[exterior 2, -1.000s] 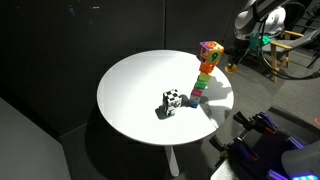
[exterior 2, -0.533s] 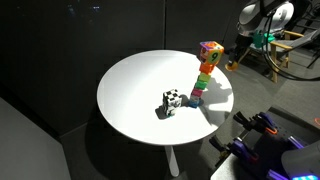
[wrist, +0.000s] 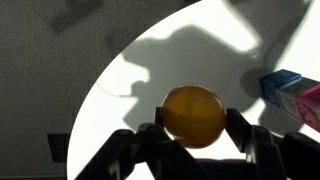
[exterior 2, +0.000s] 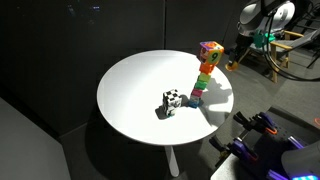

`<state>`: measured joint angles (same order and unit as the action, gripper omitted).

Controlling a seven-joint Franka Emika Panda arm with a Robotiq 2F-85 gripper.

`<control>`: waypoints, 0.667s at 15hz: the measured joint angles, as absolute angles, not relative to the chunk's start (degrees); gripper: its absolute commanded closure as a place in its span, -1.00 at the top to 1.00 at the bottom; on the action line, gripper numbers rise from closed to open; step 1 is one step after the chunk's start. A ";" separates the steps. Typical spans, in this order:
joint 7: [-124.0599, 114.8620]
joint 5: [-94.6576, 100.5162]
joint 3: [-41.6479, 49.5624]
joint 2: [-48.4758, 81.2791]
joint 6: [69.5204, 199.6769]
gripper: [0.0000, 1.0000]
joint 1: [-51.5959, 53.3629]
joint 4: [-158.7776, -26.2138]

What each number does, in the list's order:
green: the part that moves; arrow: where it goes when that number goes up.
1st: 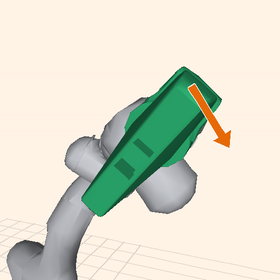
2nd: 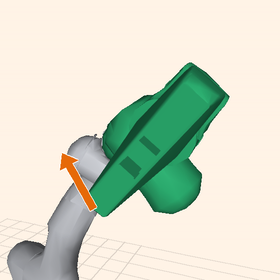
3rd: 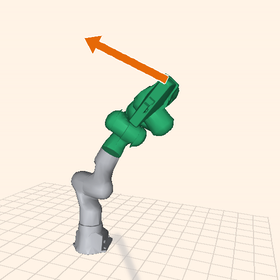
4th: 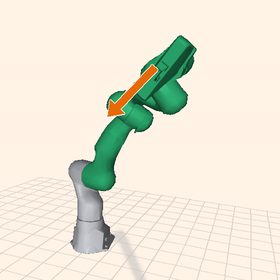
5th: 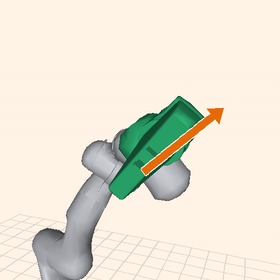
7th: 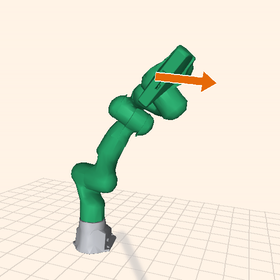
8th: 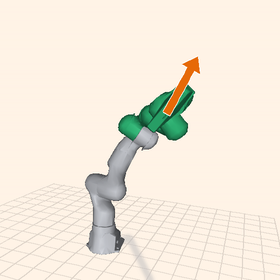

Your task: Put the yellow fruit on the stacked blocks

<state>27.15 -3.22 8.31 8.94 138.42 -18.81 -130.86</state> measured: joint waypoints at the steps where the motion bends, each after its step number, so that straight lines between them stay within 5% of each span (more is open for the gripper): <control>1: 27.15 -3.22 8.31 8.94 138.42 -0.23 -18.81 -130.86; 10: 26.98 -3.12 8.98 8.92 138.36 -0.23 -17.87 -130.58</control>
